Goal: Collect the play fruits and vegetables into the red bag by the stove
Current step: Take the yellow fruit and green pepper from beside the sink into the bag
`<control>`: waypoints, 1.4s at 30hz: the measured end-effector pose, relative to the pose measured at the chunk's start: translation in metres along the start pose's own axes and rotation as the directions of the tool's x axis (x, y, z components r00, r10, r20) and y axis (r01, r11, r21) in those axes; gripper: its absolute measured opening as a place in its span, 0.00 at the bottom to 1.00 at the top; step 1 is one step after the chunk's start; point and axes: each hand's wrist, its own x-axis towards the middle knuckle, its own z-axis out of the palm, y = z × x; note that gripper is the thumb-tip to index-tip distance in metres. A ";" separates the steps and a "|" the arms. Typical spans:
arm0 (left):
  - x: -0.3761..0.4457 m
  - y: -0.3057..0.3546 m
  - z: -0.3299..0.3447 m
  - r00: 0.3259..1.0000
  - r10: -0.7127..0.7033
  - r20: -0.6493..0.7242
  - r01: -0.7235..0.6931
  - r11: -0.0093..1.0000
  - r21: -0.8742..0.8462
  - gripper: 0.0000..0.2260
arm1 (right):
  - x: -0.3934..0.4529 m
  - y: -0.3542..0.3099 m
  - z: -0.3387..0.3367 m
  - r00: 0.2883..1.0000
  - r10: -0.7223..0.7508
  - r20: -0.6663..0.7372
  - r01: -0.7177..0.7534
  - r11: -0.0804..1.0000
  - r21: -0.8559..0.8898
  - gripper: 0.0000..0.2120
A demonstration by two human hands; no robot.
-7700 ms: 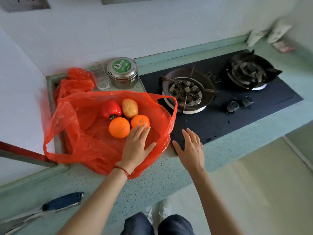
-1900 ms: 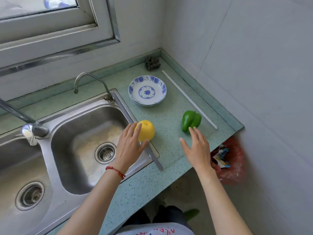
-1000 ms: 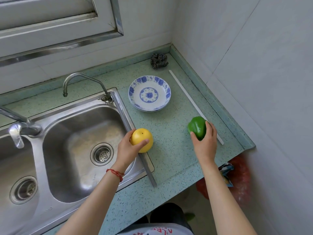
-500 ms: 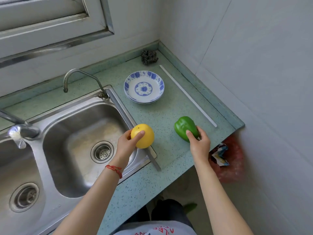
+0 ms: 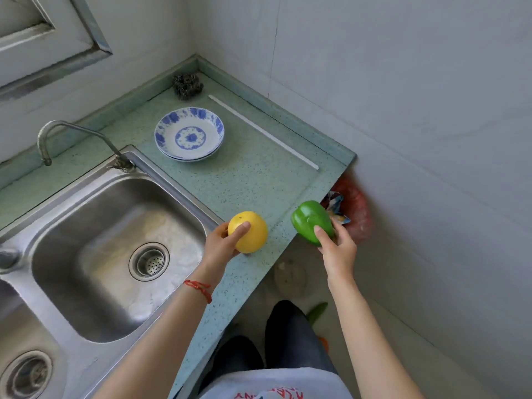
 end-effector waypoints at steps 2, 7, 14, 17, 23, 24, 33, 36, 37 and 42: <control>-0.001 -0.003 0.013 0.999 0.000 0.033 -0.001 0.999 0.042 0.15 | -0.005 0.002 -0.015 0.999 0.016 -0.046 -0.014 0.999 0.048 0.19; -0.010 -0.009 0.049 0.992 0.007 0.125 -0.021 0.993 0.112 0.16 | -0.013 0.010 -0.056 0.987 0.050 -0.151 -0.028 0.989 0.145 0.17; -0.034 -0.030 0.119 0.967 -0.028 0.254 -0.037 0.968 0.248 0.20 | -0.034 0.026 -0.139 0.943 0.093 -0.321 0.003 0.958 0.286 0.16; -0.057 -0.051 0.158 0.938 -0.050 0.342 -0.068 0.943 0.326 0.24 | -0.056 0.041 -0.190 0.902 0.129 -0.412 0.034 0.930 0.367 0.16; -0.132 -0.108 0.243 0.859 -0.089 0.504 -0.131 0.914 0.384 0.20 | -0.115 0.082 -0.305 0.795 0.203 -0.572 0.080 0.899 0.430 0.14; -0.144 -0.119 0.256 0.839 -0.106 0.534 -0.133 0.911 0.390 0.20 | -0.126 0.090 -0.324 0.771 0.213 -0.599 0.085 0.899 0.430 0.14; -0.264 -0.224 0.350 0.656 -0.279 0.701 -0.169 0.851 0.498 0.08 | -0.233 0.165 -0.466 0.538 0.335 -0.774 0.139 0.870 0.473 0.14; -0.305 -0.254 0.369 0.587 -0.335 0.736 -0.193 0.826 0.530 0.09 | -0.271 0.185 -0.496 0.469 0.365 -0.804 0.179 0.852 0.492 0.14; -0.318 -0.263 0.375 0.568 -0.353 0.744 -0.199 0.818 0.540 0.11 | -0.283 0.191 -0.505 0.446 0.374 -0.813 0.193 0.847 0.495 0.14; -0.379 -0.301 0.397 0.462 -0.434 0.773 -0.277 0.758 0.591 0.19 | -0.349 0.214 -0.538 0.310 0.423 -0.851 0.276 0.817 0.506 0.13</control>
